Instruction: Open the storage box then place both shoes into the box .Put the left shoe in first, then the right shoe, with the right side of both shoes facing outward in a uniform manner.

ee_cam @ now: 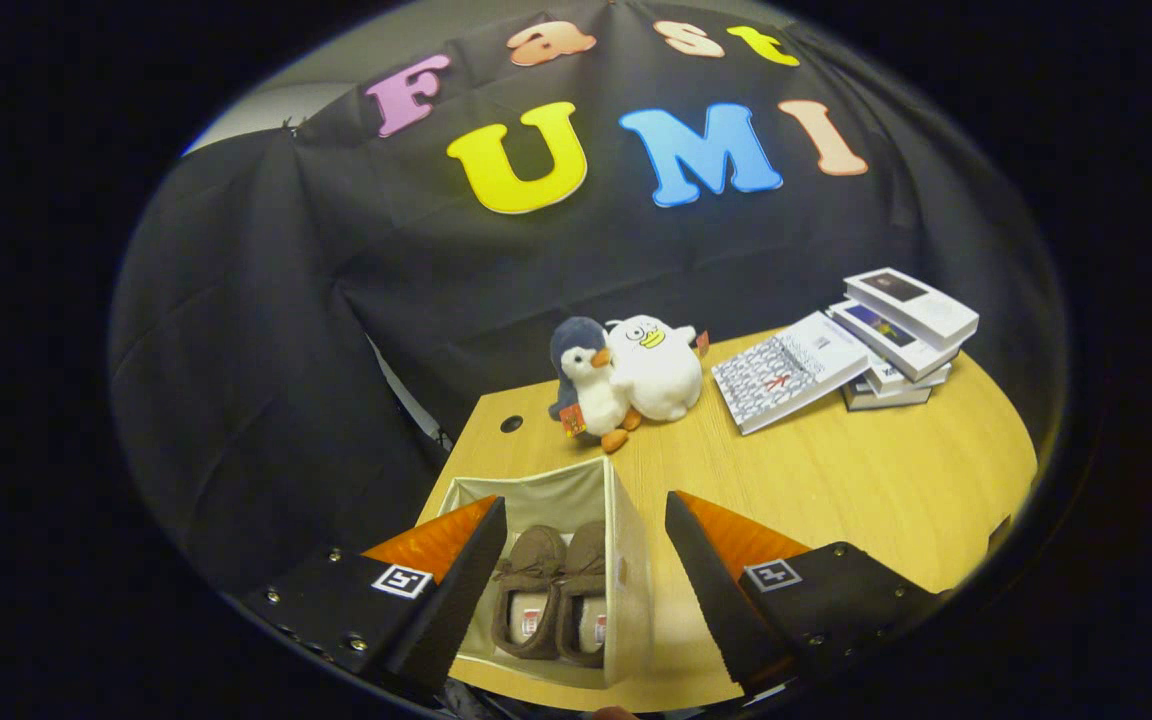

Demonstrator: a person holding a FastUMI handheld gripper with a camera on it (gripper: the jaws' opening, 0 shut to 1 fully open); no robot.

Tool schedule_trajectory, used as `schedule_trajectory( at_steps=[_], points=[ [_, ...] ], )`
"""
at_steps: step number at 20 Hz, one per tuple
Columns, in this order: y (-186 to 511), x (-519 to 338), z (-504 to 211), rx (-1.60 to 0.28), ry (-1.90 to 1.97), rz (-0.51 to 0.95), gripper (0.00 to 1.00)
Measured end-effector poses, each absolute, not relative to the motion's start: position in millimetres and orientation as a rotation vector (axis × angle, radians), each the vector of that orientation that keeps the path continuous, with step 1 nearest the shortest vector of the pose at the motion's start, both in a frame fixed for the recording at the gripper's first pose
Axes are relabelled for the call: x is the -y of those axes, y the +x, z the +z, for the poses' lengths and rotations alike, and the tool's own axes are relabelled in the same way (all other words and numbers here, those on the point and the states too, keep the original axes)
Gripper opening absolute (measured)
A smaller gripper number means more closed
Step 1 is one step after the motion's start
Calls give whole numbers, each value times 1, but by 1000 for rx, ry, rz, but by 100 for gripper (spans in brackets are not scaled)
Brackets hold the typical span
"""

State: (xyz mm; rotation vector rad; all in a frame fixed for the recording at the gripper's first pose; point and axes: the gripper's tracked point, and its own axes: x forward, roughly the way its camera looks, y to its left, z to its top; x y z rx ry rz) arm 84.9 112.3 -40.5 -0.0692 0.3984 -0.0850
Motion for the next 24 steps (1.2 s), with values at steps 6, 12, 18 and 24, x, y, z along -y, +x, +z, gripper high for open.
schedule_trajectory(
  at_steps=[6,12,18,24],
  points=[
    [58,-90,28,-225,-229,-58,98],
    [25,-44,81,-73,-369,-127,97],
    [3,-15,110,42,-450,-166,98],
    [-6,17,130,100,-396,-182,98]
  ],
)
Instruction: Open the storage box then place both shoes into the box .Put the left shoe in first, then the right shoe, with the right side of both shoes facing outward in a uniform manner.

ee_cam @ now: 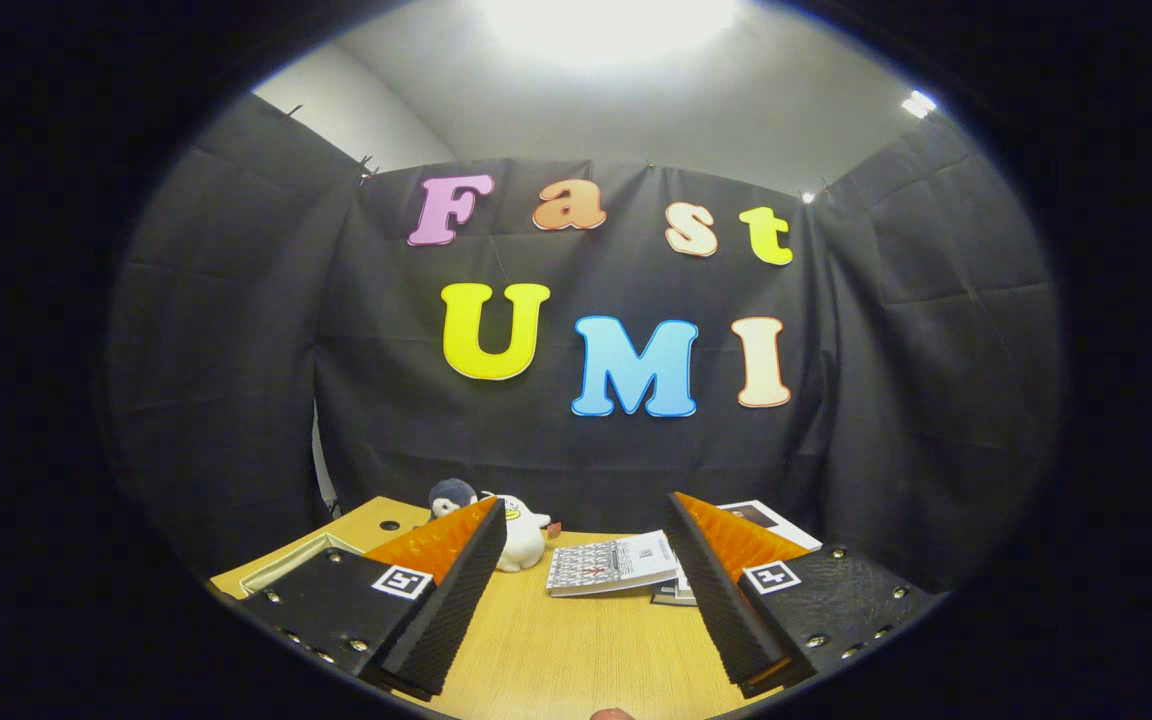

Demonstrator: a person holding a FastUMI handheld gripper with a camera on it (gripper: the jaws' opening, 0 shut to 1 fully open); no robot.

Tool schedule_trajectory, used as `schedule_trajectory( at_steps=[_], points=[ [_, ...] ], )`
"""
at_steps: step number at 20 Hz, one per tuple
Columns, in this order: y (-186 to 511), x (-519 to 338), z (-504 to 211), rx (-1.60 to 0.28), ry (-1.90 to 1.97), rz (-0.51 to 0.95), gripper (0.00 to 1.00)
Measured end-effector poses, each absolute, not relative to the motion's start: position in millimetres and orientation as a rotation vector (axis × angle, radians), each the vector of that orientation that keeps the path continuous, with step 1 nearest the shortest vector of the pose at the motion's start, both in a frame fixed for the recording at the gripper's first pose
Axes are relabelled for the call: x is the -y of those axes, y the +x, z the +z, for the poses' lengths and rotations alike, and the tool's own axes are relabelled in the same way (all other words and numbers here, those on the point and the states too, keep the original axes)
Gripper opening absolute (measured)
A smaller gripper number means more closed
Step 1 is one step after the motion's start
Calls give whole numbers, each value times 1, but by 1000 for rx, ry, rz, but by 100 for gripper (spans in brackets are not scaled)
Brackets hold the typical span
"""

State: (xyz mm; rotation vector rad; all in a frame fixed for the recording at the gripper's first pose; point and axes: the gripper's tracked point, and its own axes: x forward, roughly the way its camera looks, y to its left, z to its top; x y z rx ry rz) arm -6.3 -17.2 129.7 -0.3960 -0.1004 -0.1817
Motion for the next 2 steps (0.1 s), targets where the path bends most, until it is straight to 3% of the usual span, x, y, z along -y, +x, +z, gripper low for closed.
schedule_trajectory(
  at_steps=[2],
  points=[
    [-8,25,133,103,-373,-186,97]
  ],
)
